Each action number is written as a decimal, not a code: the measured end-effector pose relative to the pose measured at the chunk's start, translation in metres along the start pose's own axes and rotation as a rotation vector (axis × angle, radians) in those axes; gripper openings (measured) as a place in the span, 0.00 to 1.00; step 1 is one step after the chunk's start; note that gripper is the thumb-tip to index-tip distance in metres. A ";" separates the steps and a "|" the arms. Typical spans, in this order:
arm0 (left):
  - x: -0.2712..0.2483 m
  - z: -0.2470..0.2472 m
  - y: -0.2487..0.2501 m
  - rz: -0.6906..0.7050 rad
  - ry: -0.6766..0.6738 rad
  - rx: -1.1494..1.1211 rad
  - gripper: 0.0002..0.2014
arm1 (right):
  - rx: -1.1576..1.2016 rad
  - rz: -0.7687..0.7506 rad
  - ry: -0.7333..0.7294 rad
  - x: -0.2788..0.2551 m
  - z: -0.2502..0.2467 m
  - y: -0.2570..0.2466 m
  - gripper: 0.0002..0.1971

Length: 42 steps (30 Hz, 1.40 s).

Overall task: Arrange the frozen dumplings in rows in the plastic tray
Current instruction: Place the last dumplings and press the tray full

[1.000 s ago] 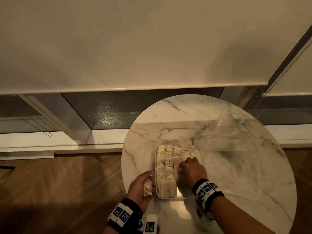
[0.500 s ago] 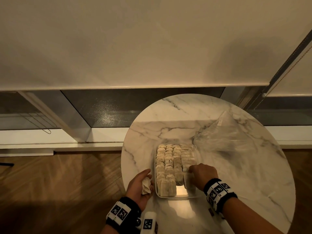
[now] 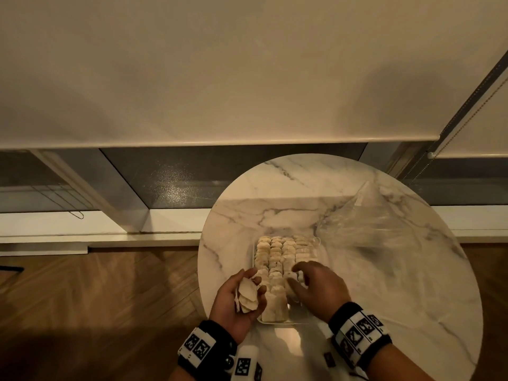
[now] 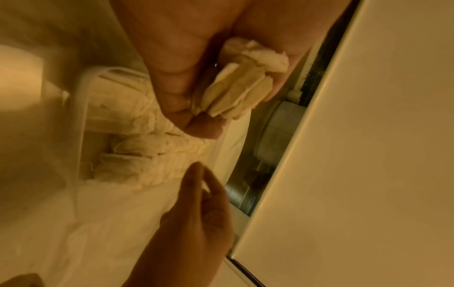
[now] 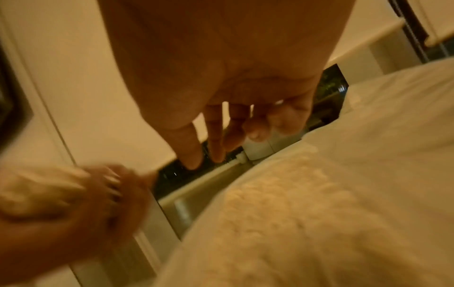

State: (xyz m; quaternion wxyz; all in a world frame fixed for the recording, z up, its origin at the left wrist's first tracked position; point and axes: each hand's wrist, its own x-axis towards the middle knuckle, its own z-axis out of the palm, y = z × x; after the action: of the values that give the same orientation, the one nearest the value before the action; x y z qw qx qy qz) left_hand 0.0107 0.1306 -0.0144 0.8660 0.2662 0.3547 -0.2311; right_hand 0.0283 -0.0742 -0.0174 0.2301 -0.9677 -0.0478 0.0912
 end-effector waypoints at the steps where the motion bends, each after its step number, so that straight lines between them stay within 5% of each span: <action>1: 0.002 -0.001 0.000 -0.012 -0.008 -0.016 0.16 | 0.108 -0.078 -0.001 -0.004 -0.006 -0.012 0.16; 5: -0.001 0.006 -0.003 -0.037 -0.068 -0.006 0.22 | 0.281 -0.322 -0.028 -0.019 -0.015 -0.047 0.15; 12: -0.002 0.012 -0.008 -0.032 -0.156 0.041 0.31 | 0.170 -0.317 0.032 -0.017 -0.006 -0.056 0.15; 18: -0.008 0.017 -0.006 -0.064 -0.181 0.118 0.21 | 0.339 -0.266 0.025 -0.016 -0.016 -0.048 0.13; 27: 0.003 -0.008 0.001 -0.131 0.028 0.069 0.18 | 0.655 0.026 0.102 -0.011 -0.050 -0.017 0.10; 32: 0.005 -0.013 0.005 -0.079 0.085 0.029 0.18 | 0.565 0.065 0.163 -0.002 -0.041 0.006 0.12; 34: 0.003 -0.012 0.006 -0.075 0.083 0.031 0.15 | 0.402 0.061 0.091 0.002 -0.028 0.018 0.07; 39: 0.001 -0.013 0.007 -0.065 0.089 0.041 0.11 | -0.035 0.049 -0.400 0.009 0.006 0.029 0.08; 42: -0.001 -0.011 0.007 -0.063 0.104 0.043 0.13 | -0.119 0.077 -0.508 0.019 0.017 0.025 0.08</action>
State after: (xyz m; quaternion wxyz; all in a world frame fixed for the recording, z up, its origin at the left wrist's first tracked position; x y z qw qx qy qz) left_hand 0.0087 0.1434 -0.0183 0.8328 0.2852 0.4023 -0.2516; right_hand 0.0450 -0.0865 -0.0471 0.1497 -0.9268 -0.0725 0.3368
